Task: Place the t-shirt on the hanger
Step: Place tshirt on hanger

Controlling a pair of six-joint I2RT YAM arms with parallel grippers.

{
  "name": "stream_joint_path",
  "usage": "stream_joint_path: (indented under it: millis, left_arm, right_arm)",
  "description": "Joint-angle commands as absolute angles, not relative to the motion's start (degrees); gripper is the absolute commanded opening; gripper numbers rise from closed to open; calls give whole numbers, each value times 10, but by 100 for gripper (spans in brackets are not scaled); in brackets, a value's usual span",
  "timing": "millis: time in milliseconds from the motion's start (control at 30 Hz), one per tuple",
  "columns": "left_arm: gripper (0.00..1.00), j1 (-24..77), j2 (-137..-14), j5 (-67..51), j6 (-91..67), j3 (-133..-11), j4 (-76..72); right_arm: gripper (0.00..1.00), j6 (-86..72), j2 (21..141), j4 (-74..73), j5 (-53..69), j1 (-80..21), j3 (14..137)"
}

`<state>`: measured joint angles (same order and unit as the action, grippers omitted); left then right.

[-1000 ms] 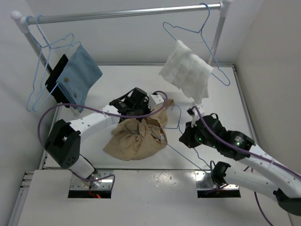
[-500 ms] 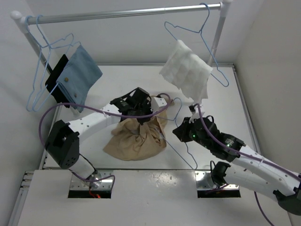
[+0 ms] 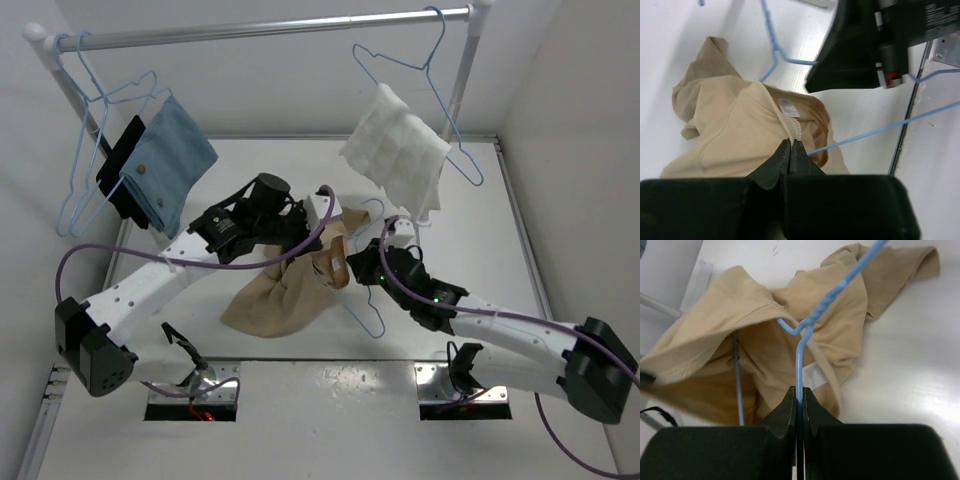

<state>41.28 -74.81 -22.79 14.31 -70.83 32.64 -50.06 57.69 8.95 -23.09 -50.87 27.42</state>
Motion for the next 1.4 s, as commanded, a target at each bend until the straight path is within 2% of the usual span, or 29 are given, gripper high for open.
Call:
stream_joint_path:
  millis: [0, 100, 300, 400, 433, 467, 533, 567, 767, 867, 1000, 1233, 1300, 1367]
  left_arm:
    - [0, 422, -722, -251, 143, -700, 337]
    - [0, 422, -729, -229, 149, -700, 353]
    - [0, 422, -741, -244, 203, -715, 424]
    - [14, 422, -736, -285, 259, -692, 462]
    - [22, 422, -736, -293, 267, -682, 462]
    - [38, 422, -736, -301, 272, -676, 462]
    - [50, 422, -752, -301, 285, -676, 462]
    - [60, 422, -758, -301, 290, -689, 462]
    - [73, 358, -758, -205, 426, -746, 469]
    - [88, 309, -751, -190, 457, -742, 374]
    - [92, 297, -795, -190, 497, -730, 265]
    - [97, 286, -914, -274, 597, -731, 202]
    - [97, 280, -945, -291, 614, -746, 202]
    - [97, 273, -964, -327, 674, -779, 278]
  right_arm:
    - [0, -435, 634, 243, -267, -510, 319]
    - [0, -397, 667, 235, -303, -510, 365]
    - [0, -342, 679, 272, -346, -499, 337]
    - [0, -241, 700, 305, -328, -499, 342]
    - [0, -223, 709, 313, -319, -499, 348]
    - [0, -207, 718, 325, -298, -499, 348]
    - [0, -164, 739, 338, -276, -499, 354]
    - [0, -163, 739, 344, -276, -504, 354]
    - [0, -121, 734, 438, -232, -504, 274]
    - [0, -85, 747, 463, -208, -504, 264]
    - [0, -85, 754, 498, -186, -504, 244]
    - [0, -70, 741, 514, -148, -504, 229]
    - [0, -70, 741, 504, -142, -504, 229]
    - [0, -70, 735, 504, -149, -504, 235]
